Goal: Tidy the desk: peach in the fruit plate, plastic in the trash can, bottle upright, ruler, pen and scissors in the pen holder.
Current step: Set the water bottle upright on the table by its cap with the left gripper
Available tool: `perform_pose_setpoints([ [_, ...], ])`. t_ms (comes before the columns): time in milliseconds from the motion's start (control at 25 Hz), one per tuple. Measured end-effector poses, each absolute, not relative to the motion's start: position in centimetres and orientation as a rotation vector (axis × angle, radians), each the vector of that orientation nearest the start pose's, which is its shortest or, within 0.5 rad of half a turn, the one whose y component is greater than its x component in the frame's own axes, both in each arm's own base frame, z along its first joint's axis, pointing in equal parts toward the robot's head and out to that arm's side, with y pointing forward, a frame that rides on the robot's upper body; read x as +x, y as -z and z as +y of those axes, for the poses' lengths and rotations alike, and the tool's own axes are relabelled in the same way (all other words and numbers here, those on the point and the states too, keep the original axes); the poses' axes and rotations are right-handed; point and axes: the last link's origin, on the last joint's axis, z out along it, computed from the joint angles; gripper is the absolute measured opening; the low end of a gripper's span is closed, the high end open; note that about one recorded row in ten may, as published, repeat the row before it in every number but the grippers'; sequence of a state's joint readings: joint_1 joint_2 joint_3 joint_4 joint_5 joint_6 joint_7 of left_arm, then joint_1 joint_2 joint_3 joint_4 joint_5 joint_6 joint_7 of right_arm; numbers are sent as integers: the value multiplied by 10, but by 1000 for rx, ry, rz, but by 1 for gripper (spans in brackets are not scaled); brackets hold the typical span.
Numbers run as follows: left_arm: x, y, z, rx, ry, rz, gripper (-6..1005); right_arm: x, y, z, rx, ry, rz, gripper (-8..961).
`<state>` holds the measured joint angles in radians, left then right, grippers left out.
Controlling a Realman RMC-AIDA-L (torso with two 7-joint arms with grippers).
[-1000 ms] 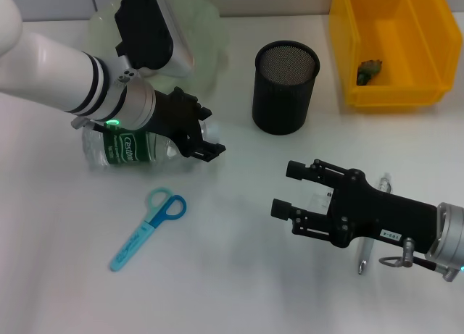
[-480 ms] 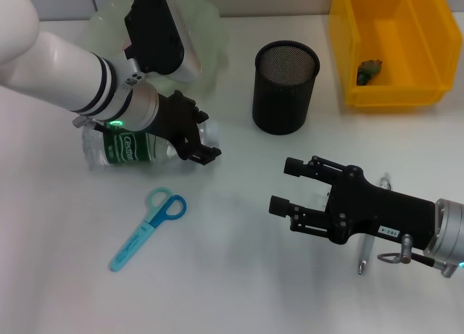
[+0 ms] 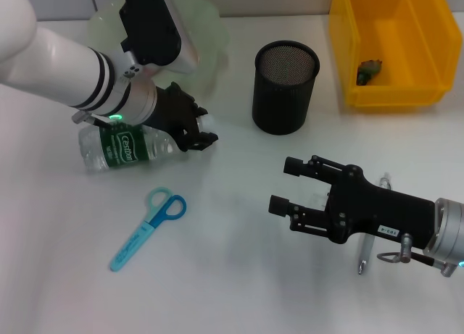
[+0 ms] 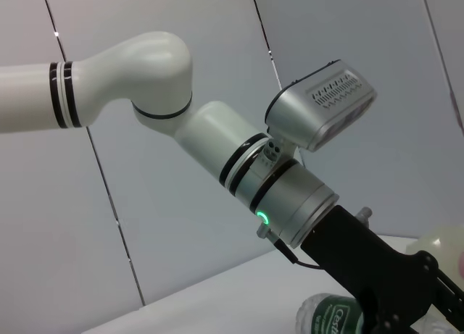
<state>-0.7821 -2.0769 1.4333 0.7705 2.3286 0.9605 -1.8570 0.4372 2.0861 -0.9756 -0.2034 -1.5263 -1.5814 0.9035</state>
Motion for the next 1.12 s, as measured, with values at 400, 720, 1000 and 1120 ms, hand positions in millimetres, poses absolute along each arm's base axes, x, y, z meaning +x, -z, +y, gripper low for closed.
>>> perform_pose_setpoints([
  [400, -167, 42, 406, -2728, -95, -291, 454, 270, 66, 259, -2622, -1094, 576, 758],
  [720, -162, 17, 398, -2659, -11, -299, 453, 270, 66, 259, -2621, -1094, 576, 758],
  [1000, -161, 0, 389, -2610, 56, -322, 448, 270, 66, 260, -2622, -1095, 575, 759],
  [1120, -160, -4, 386, -2598, 88, -333, 445, 268, 66, 261, -2624, -1096, 570, 759],
])
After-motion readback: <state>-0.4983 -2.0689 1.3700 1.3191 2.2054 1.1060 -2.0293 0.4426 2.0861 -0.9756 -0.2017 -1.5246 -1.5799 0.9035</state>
